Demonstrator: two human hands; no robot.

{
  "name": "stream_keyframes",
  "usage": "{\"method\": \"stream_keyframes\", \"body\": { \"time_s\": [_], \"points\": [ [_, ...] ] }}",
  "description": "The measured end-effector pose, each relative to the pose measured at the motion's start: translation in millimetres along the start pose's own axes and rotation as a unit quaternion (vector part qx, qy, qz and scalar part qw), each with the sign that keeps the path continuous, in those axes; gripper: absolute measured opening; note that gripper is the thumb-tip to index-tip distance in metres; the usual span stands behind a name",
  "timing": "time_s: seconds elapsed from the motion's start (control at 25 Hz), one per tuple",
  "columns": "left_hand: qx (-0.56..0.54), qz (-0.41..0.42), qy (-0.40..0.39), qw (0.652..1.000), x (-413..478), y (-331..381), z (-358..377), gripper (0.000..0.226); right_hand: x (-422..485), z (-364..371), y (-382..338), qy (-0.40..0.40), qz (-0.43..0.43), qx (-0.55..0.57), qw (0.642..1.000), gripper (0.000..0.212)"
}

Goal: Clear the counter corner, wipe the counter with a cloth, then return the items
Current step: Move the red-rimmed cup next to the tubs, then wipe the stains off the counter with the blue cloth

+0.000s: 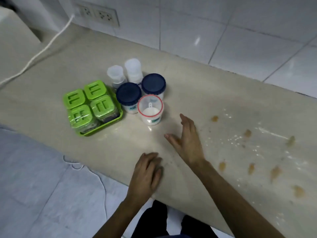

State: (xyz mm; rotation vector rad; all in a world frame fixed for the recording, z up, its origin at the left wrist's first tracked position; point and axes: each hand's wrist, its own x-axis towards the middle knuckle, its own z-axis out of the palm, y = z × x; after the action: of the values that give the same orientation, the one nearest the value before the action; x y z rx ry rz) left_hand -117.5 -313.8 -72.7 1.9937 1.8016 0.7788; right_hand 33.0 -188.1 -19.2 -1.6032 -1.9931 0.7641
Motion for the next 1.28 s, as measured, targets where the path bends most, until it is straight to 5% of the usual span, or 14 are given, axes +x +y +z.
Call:
{"method": "stream_keyframes", "body": {
  "time_s": [0.16, 0.44, 0.6, 0.72, 0.88, 1.08, 1.28],
  "points": [
    [-0.028, 0.115, -0.077, 0.99, -24.8, 54.7, 27.9, 0.03, -123.4, -65.4, 70.5, 0.015, 0.039, -0.041, 0.998, 0.058],
    [-0.007, 0.312, -0.157, 0.937, -22.3, 175.4, 110.4, 0.027, -284.9, -154.4, 179.5, 0.094, 0.155, -0.073, 0.981, 0.05],
    [0.026, 0.301, -0.174, 0.937, -22.0, 224.8, 149.9, 0.03, -324.7, -210.6, 246.4, 0.134, 0.19, -0.136, 0.963, 0.053],
    [0.055, 0.287, -0.173, 0.941, -32.0, 236.5, 160.9, 0.029, -339.6, -256.4, 314.2, 0.155, 0.292, -0.192, 0.924, 0.065],
    [0.084, 0.247, -0.174, 0.95, -36.1, 246.2, 164.8, 0.031, -343.7, -267.0, 360.3, 0.056, 0.35, -0.253, 0.9, 0.077],
    [0.081, 0.215, -0.165, 0.959, -36.8, 239.8, 159.7, 0.033, -324.4, -240.5, 329.0, 0.035, 0.339, -0.268, 0.901, 0.073],
    [0.075, 0.202, -0.151, 0.965, -31.9, 213.5, 136.9, 0.033, -264.8, -137.0, 225.8, -0.024, 0.188, -0.275, 0.943, 0.059]
  ]
}}
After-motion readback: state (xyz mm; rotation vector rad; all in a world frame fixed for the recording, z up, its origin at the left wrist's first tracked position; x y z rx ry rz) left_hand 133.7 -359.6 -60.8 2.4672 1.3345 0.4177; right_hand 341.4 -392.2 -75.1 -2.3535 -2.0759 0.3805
